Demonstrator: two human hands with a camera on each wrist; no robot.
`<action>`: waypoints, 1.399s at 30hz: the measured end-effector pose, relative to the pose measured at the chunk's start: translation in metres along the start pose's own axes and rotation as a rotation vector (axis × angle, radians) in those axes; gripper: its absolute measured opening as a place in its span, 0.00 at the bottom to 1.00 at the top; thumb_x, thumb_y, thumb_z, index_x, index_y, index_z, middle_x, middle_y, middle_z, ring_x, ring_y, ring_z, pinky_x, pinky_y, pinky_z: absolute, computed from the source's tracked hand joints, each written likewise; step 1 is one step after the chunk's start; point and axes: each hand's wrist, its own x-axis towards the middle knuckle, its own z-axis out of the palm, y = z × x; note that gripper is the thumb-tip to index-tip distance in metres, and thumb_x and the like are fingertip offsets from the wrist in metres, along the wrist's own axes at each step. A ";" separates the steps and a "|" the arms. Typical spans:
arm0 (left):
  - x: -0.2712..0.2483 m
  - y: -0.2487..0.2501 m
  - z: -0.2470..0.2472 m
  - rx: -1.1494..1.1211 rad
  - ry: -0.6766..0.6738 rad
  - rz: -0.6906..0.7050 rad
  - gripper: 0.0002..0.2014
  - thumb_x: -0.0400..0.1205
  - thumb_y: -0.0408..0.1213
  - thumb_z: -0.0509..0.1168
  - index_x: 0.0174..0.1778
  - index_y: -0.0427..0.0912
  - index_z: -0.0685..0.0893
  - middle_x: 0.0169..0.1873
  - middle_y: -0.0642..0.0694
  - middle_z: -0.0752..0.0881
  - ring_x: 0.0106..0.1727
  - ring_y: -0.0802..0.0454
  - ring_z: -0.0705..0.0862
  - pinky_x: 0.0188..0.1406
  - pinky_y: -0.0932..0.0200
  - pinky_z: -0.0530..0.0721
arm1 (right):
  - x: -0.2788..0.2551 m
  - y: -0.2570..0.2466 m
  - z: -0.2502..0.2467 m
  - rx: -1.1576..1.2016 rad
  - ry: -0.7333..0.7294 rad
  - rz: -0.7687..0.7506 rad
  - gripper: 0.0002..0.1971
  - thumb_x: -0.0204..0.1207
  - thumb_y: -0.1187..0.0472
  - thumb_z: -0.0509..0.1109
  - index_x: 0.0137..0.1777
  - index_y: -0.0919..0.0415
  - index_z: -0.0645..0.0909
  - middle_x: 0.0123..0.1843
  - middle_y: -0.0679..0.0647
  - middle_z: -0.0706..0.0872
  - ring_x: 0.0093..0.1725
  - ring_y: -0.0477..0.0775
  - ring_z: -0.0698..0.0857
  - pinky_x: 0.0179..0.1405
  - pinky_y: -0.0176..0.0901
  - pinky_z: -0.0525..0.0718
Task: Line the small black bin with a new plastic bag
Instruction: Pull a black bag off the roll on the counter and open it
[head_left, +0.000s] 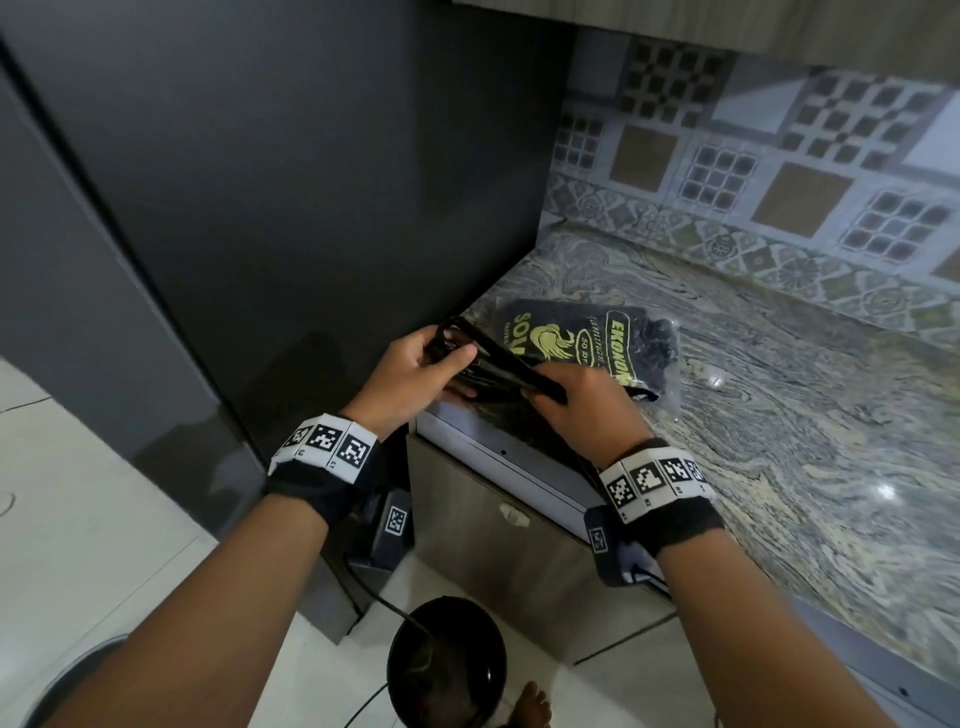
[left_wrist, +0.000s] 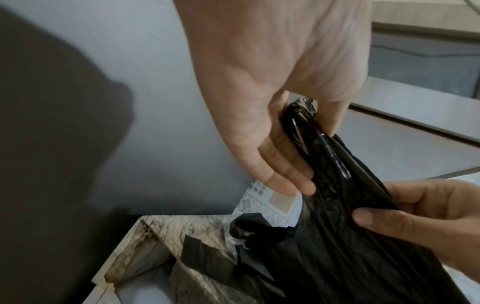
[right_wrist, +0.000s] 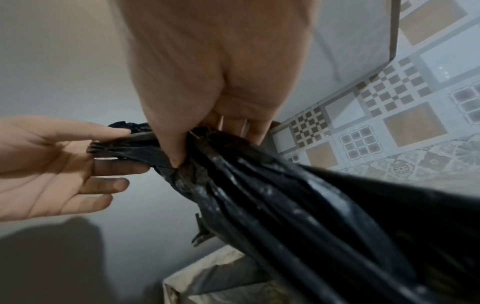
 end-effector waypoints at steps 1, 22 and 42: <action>-0.005 0.004 -0.001 0.008 -0.009 0.015 0.12 0.81 0.35 0.67 0.58 0.35 0.82 0.52 0.34 0.89 0.48 0.37 0.91 0.45 0.51 0.91 | -0.002 -0.003 -0.001 0.026 0.005 0.006 0.12 0.76 0.58 0.69 0.59 0.48 0.84 0.44 0.52 0.91 0.39 0.51 0.86 0.43 0.48 0.87; -0.107 0.013 0.023 0.190 0.412 0.175 0.06 0.78 0.30 0.69 0.41 0.46 0.84 0.28 0.52 0.90 0.27 0.56 0.89 0.25 0.61 0.86 | -0.038 -0.025 -0.002 0.546 -0.150 -0.200 0.14 0.76 0.46 0.68 0.42 0.56 0.86 0.38 0.50 0.89 0.41 0.48 0.88 0.46 0.49 0.86; -0.217 -0.023 0.037 0.313 0.775 -0.137 0.04 0.81 0.30 0.65 0.50 0.36 0.80 0.34 0.39 0.87 0.19 0.48 0.87 0.11 0.62 0.77 | -0.065 -0.020 0.043 0.633 -0.339 -0.210 0.20 0.73 0.62 0.68 0.63 0.50 0.71 0.37 0.45 0.85 0.33 0.47 0.84 0.38 0.44 0.83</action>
